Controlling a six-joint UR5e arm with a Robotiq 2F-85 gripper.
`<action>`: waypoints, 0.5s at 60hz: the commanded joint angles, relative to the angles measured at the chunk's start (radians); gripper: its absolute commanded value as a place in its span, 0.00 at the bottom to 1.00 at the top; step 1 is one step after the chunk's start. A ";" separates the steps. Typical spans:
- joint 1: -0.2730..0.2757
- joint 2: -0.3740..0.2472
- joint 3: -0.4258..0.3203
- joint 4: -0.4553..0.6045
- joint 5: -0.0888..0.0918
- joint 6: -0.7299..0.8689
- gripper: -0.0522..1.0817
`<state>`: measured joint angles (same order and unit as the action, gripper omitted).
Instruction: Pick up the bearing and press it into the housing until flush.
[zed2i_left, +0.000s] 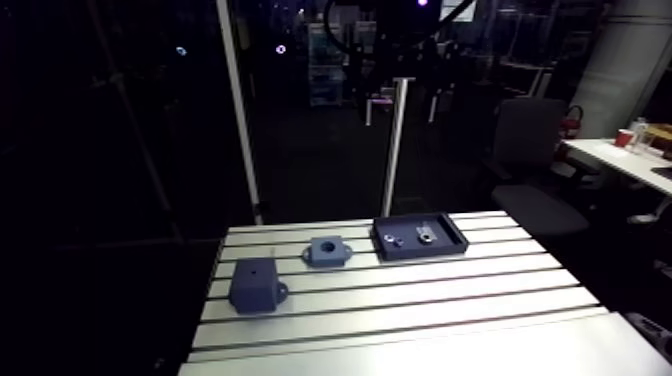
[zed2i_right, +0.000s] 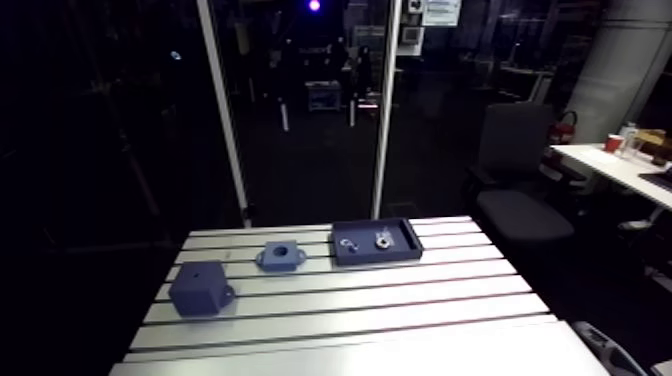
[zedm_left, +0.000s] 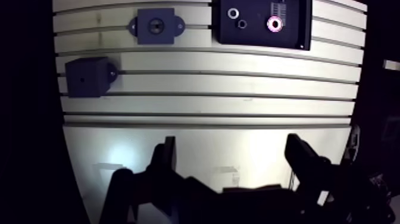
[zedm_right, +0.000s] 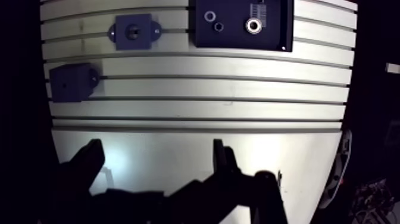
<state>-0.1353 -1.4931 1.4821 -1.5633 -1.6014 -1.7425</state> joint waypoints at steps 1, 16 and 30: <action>0.002 0.006 -0.003 -0.005 -0.002 -0.001 0.05; -0.012 0.038 -0.015 -0.013 -0.005 -0.017 0.05; -0.080 0.050 0.033 -0.131 -0.004 -0.066 0.05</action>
<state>-0.1582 -1.4611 1.4790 -1.6010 -1.6065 -1.7721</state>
